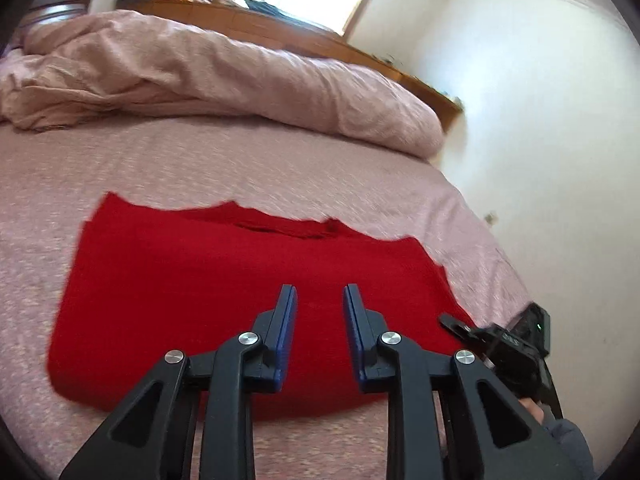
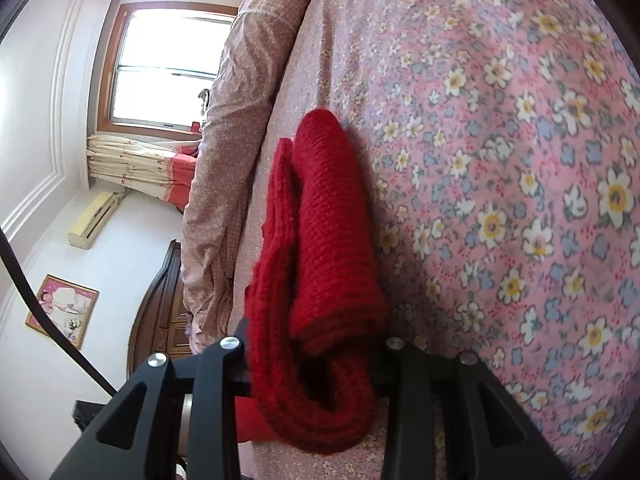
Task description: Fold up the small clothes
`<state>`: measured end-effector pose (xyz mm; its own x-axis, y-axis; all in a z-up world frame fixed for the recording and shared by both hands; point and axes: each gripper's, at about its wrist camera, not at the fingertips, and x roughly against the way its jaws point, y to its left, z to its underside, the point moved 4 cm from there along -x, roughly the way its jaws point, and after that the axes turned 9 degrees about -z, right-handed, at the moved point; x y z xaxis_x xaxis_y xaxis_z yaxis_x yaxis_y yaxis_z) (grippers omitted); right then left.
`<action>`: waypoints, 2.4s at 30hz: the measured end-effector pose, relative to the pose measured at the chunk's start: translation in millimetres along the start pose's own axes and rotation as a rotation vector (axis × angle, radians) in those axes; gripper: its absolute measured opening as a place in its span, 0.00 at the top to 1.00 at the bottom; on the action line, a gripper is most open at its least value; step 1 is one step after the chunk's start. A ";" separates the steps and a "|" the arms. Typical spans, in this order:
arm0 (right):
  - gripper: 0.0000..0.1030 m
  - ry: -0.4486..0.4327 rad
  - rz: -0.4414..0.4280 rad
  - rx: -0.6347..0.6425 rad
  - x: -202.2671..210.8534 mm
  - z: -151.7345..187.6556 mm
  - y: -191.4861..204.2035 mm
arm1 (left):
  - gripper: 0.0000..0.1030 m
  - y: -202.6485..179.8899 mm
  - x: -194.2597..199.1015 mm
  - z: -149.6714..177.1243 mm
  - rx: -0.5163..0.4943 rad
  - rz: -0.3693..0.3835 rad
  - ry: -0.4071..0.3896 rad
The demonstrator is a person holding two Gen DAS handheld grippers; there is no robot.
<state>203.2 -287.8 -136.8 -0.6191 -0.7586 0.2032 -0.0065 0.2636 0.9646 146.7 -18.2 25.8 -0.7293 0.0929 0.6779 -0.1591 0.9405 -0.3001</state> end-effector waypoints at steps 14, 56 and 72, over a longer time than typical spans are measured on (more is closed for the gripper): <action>0.67 0.009 -0.033 -0.012 1.0 -1.4 -5.7 | 0.83 -23.1 -86.1 40.0 -0.186 -0.046 0.133; 0.77 0.004 0.167 0.133 -29.8 9.2 40.9 | 1.00 -3.0 -97.7 44.5 -0.002 0.012 0.121; 0.78 -0.019 0.310 0.935 -124.6 101.3 274.2 | 1.00 88.5 -5.5 -32.8 0.188 0.092 0.051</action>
<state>199.1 -60.7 85.4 -0.7109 -0.5686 0.4139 -0.4553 0.8206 0.3454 158.5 75.2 17.5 -0.7125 0.1966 0.6736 -0.2181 0.8504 -0.4789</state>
